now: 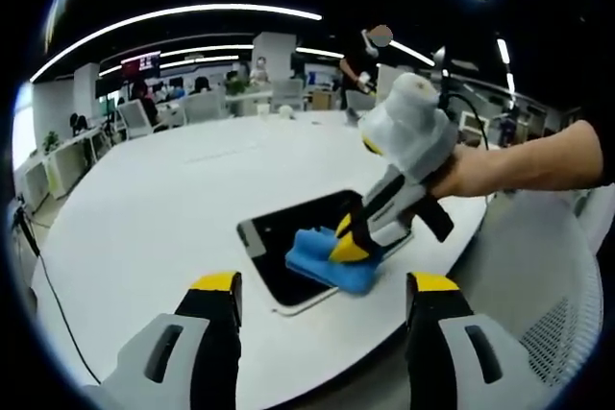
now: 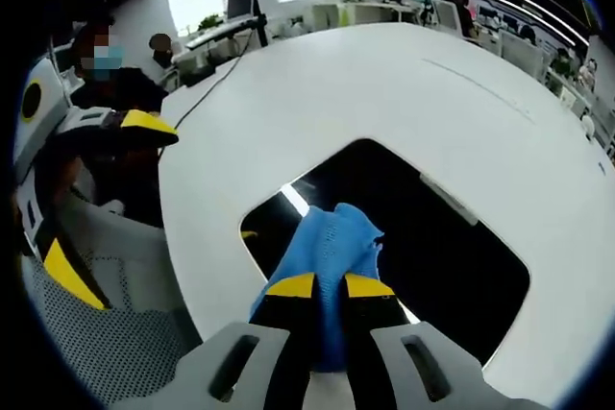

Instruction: Wipe the mirror surface with the cleaning cloth until all visible marks leave the cleaned area.

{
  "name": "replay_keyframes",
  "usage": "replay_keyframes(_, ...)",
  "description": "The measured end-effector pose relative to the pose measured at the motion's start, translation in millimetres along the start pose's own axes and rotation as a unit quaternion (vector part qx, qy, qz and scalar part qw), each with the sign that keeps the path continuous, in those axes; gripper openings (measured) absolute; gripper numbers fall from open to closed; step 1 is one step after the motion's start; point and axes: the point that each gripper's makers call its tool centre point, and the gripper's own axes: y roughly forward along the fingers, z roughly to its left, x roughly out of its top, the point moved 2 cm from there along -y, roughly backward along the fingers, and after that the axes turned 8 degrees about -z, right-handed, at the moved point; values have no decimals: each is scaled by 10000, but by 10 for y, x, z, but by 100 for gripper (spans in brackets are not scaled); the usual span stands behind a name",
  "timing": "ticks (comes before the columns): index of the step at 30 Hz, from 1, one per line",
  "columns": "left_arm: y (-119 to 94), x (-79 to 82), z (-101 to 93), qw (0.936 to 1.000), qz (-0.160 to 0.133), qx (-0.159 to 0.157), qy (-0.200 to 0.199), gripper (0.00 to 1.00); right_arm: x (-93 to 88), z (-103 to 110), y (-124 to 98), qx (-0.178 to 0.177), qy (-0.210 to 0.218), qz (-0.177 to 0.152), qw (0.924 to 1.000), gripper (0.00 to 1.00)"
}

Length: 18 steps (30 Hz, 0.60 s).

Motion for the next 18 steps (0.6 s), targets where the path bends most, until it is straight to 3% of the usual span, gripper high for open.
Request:
replay_keyframes(9,-6,12,-1,10000,-49,7,-21,68,24,10,49,36,2,43,10000,5)
replay_keyframes(18,-3,12,-10,10000,-40,-27,-14,68,103,152,128,99,-36,12,9999,5)
